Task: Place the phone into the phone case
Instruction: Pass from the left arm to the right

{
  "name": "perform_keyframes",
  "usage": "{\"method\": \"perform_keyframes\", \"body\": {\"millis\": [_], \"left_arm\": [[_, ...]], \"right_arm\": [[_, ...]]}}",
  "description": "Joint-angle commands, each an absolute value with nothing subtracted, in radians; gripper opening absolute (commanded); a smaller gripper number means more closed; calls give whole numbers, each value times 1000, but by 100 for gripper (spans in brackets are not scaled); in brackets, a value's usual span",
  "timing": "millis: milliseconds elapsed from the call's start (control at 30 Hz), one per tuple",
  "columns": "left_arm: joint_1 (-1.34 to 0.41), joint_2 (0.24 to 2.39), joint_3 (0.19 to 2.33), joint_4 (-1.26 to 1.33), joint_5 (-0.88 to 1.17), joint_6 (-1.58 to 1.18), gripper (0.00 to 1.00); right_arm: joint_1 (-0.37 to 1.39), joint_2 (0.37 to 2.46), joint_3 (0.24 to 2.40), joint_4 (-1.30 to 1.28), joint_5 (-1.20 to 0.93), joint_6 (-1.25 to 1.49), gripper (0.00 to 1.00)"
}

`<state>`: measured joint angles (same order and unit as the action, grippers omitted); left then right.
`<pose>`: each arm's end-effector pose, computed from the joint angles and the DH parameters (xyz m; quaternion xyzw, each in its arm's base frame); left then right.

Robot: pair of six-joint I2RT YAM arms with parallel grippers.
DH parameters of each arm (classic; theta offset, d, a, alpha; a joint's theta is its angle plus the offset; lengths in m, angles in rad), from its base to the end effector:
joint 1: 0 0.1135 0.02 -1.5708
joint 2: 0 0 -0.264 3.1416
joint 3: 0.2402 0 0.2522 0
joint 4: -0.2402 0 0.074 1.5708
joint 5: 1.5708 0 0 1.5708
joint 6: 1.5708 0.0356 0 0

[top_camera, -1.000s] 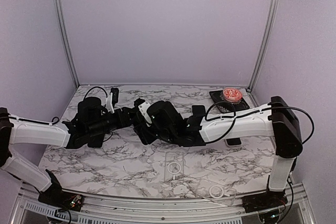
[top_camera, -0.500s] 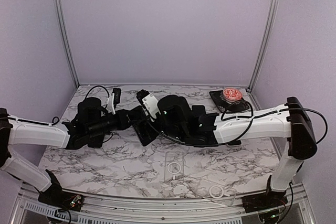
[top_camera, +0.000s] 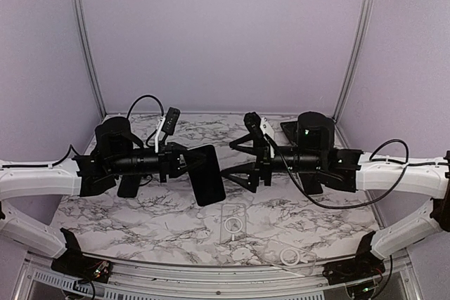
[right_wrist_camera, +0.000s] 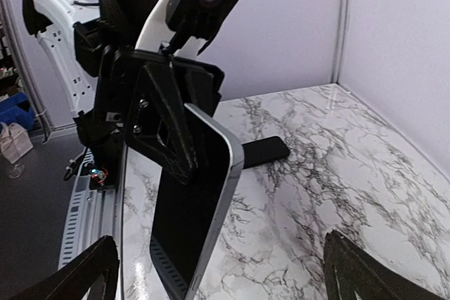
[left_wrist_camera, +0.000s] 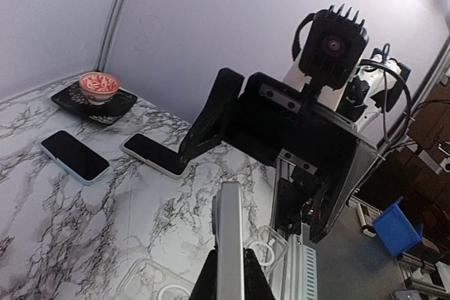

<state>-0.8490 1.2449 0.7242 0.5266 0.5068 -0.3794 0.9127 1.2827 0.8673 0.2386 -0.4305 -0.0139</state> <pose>0.1740 -0.2238 0.2944 0.3317 0.6224 -0.5401 0.4592 0.1705 0.2449 0.3040 -0.4574 0.6088 0.4199 0.4937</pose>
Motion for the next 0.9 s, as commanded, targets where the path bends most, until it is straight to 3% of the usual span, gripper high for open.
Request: {"method": "perform_keyframes", "body": {"millis": [0,100,333,467,533,567,600,633,667,767,867], "left_arm": [[-894,1243,803,529,637,-320,0],[-921,1257,825,523,641,-302,0],[-946,1303,863,475,613,-285,0],[-952,1314,870,446,593,-271,0],[-956,1322,875,420,566,-257,0],[-957,1328,878,403,528,-254,17],[-957,1333,880,382,485,-250,43],[-957,1338,885,349,428,-241,61],[-957,1344,892,298,366,-227,72],[-959,1378,936,63,142,-170,78],[-962,1425,960,-122,8,-141,72]], "right_arm": [[921,1318,901,193,-656,-39,98],[920,1341,921,173,-713,-35,87],[920,1394,937,194,-800,19,38],[920,1395,926,199,-817,29,1],[920,1386,914,203,-813,36,0],[918,1379,904,203,-793,43,0],[918,1372,894,195,-755,56,0],[914,1363,880,182,-709,71,0],[903,1354,864,162,-660,85,0],[857,1328,820,70,-510,168,0],[832,1298,780,-48,-370,228,0]]}}
